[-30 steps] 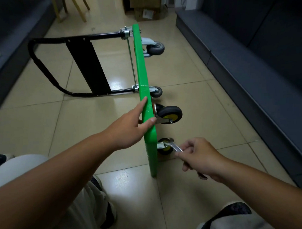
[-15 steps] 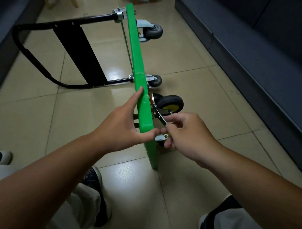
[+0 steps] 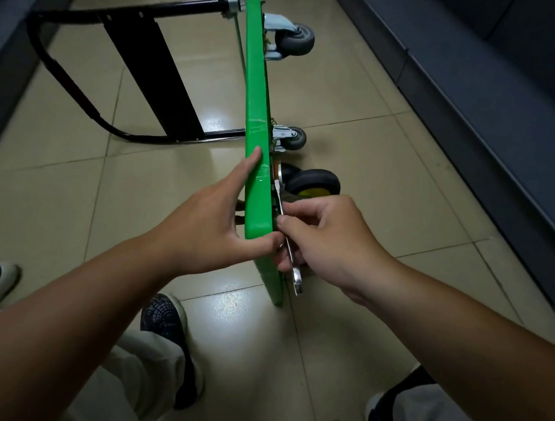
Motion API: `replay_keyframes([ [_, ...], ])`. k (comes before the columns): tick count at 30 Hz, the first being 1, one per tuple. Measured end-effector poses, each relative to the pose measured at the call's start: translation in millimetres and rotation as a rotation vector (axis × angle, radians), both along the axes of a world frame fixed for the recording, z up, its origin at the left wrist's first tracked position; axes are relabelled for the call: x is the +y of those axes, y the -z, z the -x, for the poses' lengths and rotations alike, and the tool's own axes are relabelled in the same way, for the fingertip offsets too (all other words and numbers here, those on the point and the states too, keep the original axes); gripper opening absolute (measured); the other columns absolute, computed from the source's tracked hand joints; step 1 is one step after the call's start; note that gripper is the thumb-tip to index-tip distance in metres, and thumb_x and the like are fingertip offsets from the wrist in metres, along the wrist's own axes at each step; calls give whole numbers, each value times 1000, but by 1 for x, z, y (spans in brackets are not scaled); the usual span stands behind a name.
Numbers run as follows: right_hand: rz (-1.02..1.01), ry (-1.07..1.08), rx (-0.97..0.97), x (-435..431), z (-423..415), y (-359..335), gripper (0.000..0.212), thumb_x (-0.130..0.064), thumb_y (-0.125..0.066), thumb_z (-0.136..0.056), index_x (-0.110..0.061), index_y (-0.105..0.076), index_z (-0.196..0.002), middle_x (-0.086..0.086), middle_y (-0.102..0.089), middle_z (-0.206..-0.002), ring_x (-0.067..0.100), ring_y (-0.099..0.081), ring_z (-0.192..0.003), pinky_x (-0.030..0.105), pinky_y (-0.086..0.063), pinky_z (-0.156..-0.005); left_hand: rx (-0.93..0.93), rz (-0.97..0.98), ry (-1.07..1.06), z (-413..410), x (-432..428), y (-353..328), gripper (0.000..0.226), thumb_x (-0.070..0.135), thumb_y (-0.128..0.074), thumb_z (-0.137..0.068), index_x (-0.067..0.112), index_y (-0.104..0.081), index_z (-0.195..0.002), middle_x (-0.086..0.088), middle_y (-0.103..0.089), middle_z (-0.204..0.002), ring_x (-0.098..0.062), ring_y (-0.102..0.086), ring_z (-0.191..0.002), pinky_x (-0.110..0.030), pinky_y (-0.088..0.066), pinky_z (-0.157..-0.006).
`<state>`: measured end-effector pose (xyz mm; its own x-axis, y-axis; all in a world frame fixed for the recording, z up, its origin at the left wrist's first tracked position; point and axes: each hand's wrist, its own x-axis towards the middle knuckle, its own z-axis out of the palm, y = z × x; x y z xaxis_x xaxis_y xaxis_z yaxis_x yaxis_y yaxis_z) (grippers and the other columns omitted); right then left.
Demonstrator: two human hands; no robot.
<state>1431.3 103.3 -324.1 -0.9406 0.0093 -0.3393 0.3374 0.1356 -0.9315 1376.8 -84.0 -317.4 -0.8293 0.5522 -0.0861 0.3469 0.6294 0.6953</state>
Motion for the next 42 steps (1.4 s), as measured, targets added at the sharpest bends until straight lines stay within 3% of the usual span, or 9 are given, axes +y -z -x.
replay_keyframes([
  [4,-9,-2,58,0,-6,25,28,-10,-63,-99,-21,-72,-124,-4,-77,-102,13,-75,-85,37,-64,-74,15,31,8,-2,1,-1,120,82,-59,-66,45,5,-159,14,-40,-157,0,-56,-120,-11,-43,-95],
  [8,-176,35,199,6,-2,64,39,-8,-64,-98,-24,-64,-134,-24,-70,-106,-3,-68,-101,21,-57,-91,11,41,8,-4,6,0,121,83,-56,-63,44,7,-159,14,-32,-162,-3,-55,-119,-12,-42,-91],
  [13,-323,39,329,3,7,79,45,-6,-64,-97,-23,-60,-139,-9,-66,-128,1,-62,-115,17,-50,-99,17,54,12,-3,8,-2,122,84,-55,-62,43,7,-159,12,-34,-160,-4,-52,-115,-25,-49,-95],
  [18,-343,-78,221,13,-16,67,45,-11,-67,-96,-25,-61,-138,-9,-72,-110,-10,-66,-87,6,-51,-79,24,71,10,-4,9,-3,123,84,-56,-61,43,6,-160,11,-38,-159,-11,-59,-121,-27,-49,-98],
  [21,-295,-102,28,30,-39,50,45,-6,-68,-94,-21,-63,-136,-6,-70,-82,4,-69,-69,18,-57,-74,35,100,20,-4,9,-4,124,89,-53,-61,43,8,-159,11,-31,-163,-14,-57,-128,-32,-50,-103],
  [23,-135,-54,-115,34,-48,35,48,0,-67,-93,-16,-59,-138,5,-74,-77,23,-76,-74,36,-63,-77,33,108,21,-4,9,-4,122,93,-49,-63,45,10,-158,12,-26,-165,-14,-53,-132,-36,-49,-106],
  [25,16,32,-205,31,-44,17,46,2,-68,-92,-11,-58,-135,14,-77,-80,33,-76,-76,37,-63,-68,33,110,6,-4,9,-3,116,94,-44,-66,48,11,-157,12,-22,-166,-14,-50,-135,-38,-48,-108],
  [33,212,192,-156,13,3,-36,9,-1,-66,-94,-3,-68,-103,19,-71,-76,20,-68,-53,27,-60,-51,41,121,-29,-3,10,-3,89,67,-40,-85,50,9,-157,9,-21,-168,-17,-56,-129,-33,-47,-100],
  [42,132,61,-156,4,14,-31,7,-5,-67,-93,-1,-73,-94,11,-73,-70,18,-69,-56,32,-62,-58,25,115,-30,-3,11,-2,91,69,-39,-83,49,9,-157,7,-23,-167,-17,-58,-125,-27,-48,-92],
])
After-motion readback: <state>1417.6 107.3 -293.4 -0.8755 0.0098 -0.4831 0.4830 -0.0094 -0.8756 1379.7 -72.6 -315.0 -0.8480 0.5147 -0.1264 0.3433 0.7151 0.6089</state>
